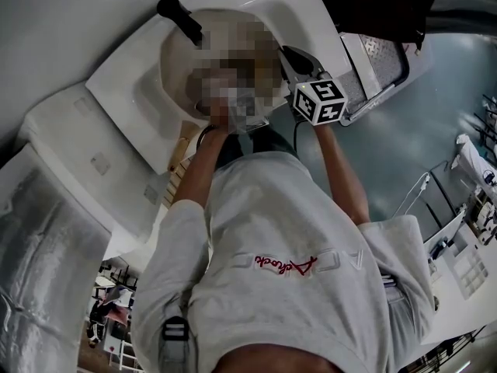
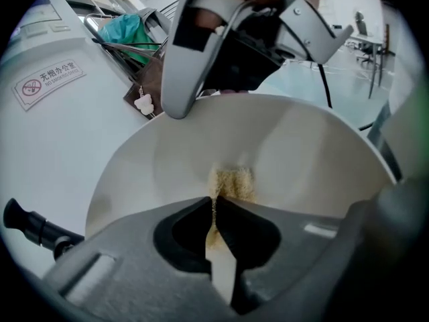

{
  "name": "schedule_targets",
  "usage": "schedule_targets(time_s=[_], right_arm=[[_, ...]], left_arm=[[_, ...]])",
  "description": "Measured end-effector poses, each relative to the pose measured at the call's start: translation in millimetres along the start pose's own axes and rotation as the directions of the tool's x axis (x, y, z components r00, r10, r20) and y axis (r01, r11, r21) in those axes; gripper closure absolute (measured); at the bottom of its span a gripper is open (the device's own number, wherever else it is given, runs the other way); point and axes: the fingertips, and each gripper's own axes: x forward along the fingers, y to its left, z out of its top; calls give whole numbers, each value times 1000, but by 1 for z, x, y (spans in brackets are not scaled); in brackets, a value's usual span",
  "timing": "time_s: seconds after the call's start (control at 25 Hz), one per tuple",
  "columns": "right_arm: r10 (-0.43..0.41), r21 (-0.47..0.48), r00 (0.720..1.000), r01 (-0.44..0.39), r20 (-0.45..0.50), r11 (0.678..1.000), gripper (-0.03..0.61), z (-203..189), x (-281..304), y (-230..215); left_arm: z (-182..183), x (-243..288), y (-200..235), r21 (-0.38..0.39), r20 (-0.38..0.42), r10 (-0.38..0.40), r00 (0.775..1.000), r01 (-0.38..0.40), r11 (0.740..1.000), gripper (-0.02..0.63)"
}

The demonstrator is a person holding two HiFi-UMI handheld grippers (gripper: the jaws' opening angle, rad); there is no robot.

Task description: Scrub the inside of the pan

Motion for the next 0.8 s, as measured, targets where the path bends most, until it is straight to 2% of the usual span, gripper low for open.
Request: schedule_targets(time_s=[0.24, 0.36, 0.56, 0.72, 0.8], right_arm=[[-4, -3, 1000, 4, -3, 1000, 537, 0, 0, 0], [-6, -2, 1000, 6, -4, 1000, 537, 0, 0, 1], [-9, -2, 1000, 9, -3, 1000, 537, 0, 0, 0], [-8, -3, 1000, 8, -6, 1000, 537, -1, 1, 1], [-8, -3, 1000, 8, -5, 1000, 537, -1, 1, 1]], left_arm=[[-5, -5, -14, 22, -3, -27, 1000, 27, 999, 595], [-9, -9, -12, 21, -3, -15, 1000, 15, 1000, 595], [-28, -7, 18, -46, -33, 52, 998, -54, 998, 595], [-59, 0, 54, -145, -99, 112, 989, -126, 981, 595], [-72, 2, 67, -170, -132, 128, 983, -149, 974, 595]])
